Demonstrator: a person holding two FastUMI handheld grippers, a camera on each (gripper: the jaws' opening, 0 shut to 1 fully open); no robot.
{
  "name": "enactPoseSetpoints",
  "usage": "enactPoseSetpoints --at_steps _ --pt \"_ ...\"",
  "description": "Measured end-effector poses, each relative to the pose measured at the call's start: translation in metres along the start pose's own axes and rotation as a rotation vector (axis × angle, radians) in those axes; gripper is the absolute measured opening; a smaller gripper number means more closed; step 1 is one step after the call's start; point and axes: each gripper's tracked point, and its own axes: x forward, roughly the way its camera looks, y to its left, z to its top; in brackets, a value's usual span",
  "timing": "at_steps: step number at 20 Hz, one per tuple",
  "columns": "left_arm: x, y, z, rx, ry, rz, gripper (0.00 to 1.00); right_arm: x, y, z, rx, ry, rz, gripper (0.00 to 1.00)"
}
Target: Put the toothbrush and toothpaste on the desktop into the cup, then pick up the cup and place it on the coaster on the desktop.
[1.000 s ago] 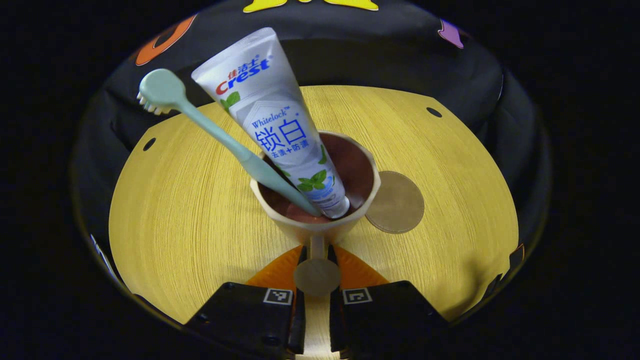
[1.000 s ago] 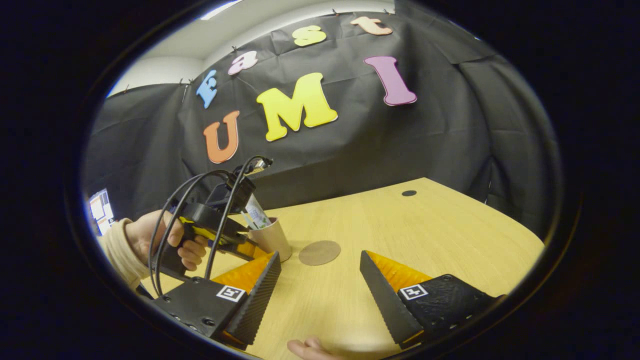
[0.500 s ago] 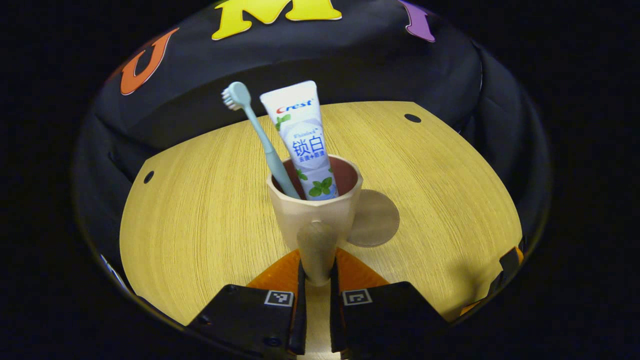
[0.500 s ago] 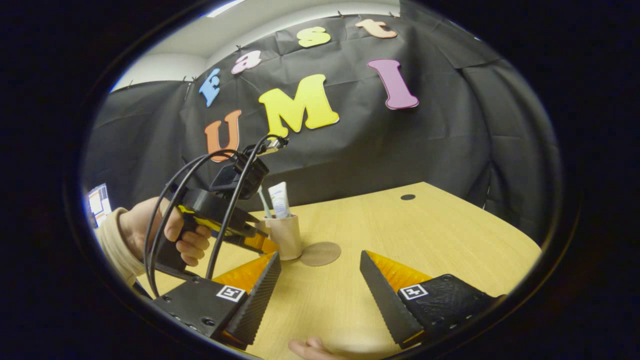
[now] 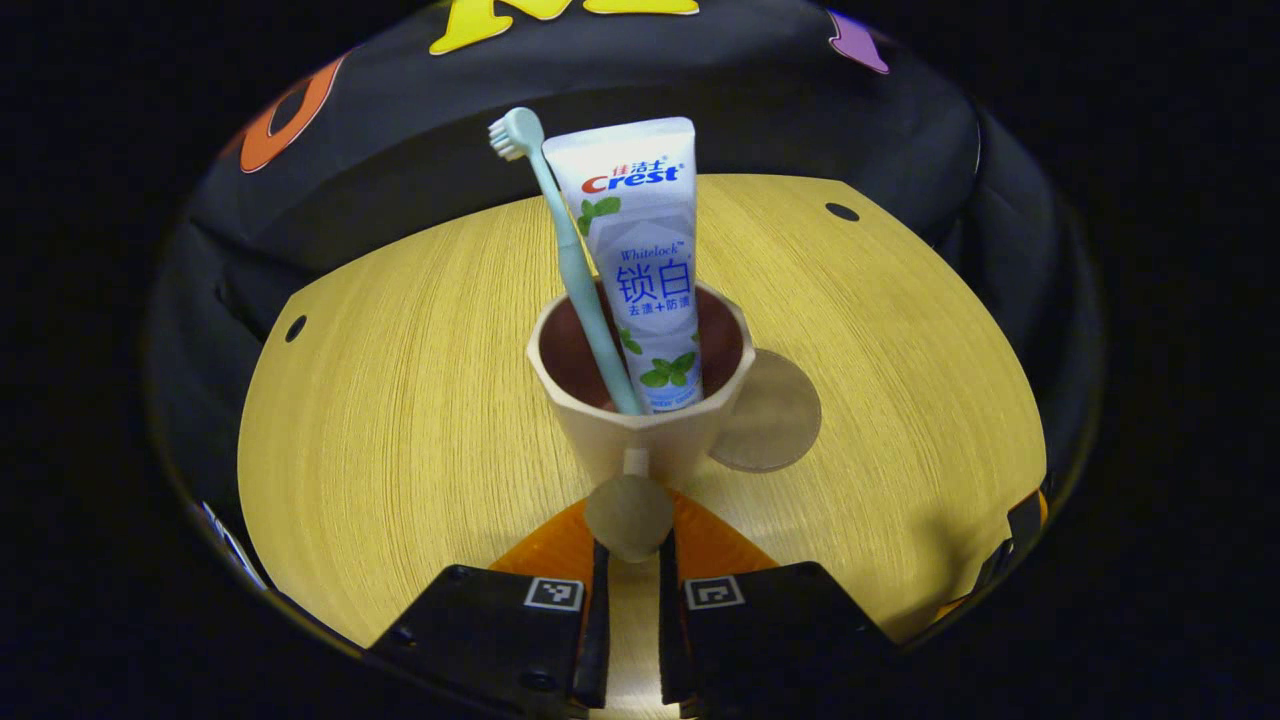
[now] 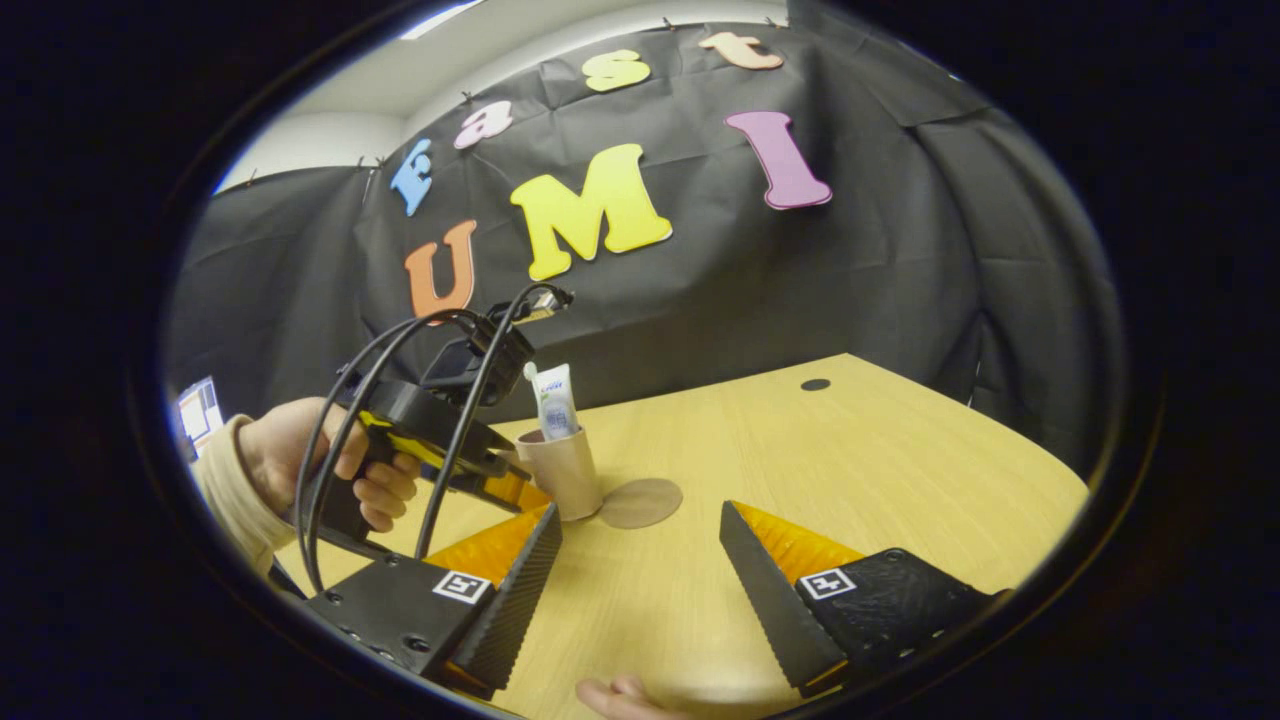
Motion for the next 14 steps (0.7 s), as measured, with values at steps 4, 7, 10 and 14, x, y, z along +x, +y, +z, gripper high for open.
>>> enactPoseSetpoints --at_steps 4,7,10,14 --pt "-0.003 -0.008 0.007 0.029 0.031 0.005 0.39 0.001 0.001 -0.003 -0.008 0.008 0.004 0.96" --pt "-0.003 -0.019 0.019 0.044 0.063 -0.014 0.59 0.001 0.002 -0.002 -0.006 0.007 0.008 0.96" --pt "0.0 -0.034 0.037 0.06 0.084 -0.036 0.49 0.002 0.004 -0.004 -0.01 0.01 0.011 0.96" --pt "-0.01 -0.063 0.042 0.048 0.069 -0.055 0.29 0.003 0.008 -0.008 -0.012 0.019 0.026 0.96"
